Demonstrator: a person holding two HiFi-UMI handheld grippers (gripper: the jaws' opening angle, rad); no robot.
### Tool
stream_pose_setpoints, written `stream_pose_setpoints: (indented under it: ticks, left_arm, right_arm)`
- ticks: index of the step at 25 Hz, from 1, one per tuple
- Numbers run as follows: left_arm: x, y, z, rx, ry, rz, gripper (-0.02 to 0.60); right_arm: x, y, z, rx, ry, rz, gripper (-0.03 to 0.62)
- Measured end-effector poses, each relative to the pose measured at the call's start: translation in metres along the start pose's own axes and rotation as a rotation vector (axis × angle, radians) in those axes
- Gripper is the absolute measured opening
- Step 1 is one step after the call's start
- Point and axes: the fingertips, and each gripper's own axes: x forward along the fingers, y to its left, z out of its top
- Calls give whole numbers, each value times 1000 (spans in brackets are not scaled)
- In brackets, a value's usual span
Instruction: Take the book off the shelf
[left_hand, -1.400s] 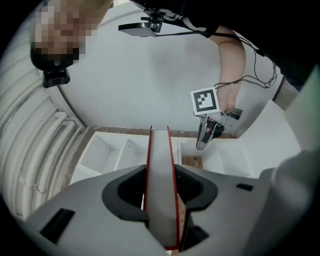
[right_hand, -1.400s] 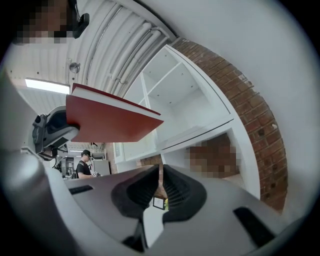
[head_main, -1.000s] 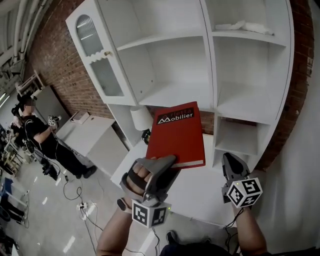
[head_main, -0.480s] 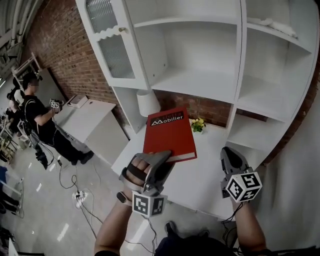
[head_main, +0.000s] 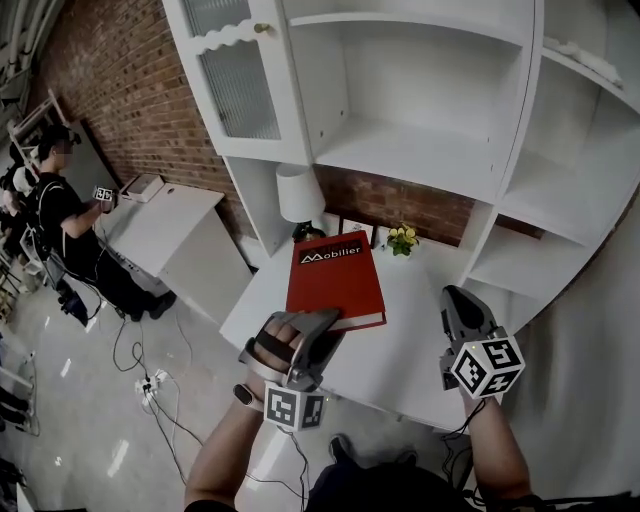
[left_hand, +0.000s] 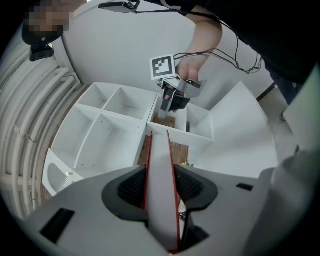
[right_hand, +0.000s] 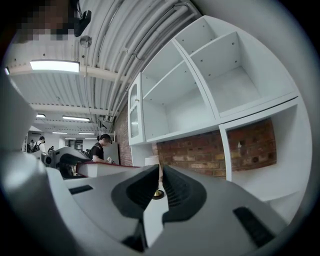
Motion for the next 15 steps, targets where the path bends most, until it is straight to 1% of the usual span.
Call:
stream_pose_setpoints:
  ticks: [5,9,11,15]
  left_arm:
    - [10,-43,-26,-51,-7,-80,167]
    - [15,-75,-52,-73,-3,-142,167]
    - [18,-88,-65,-79,2,-164,167]
    - [27,-105,-88,-61,10,-195,167]
  right_arm:
    - [18,6,-13,7,30,-18,23]
    - [32,12,-21,8,48,-37,23]
    - [39,15,-24,7,55,-45,23]
    - [47,17,-31,8,69,-66,23]
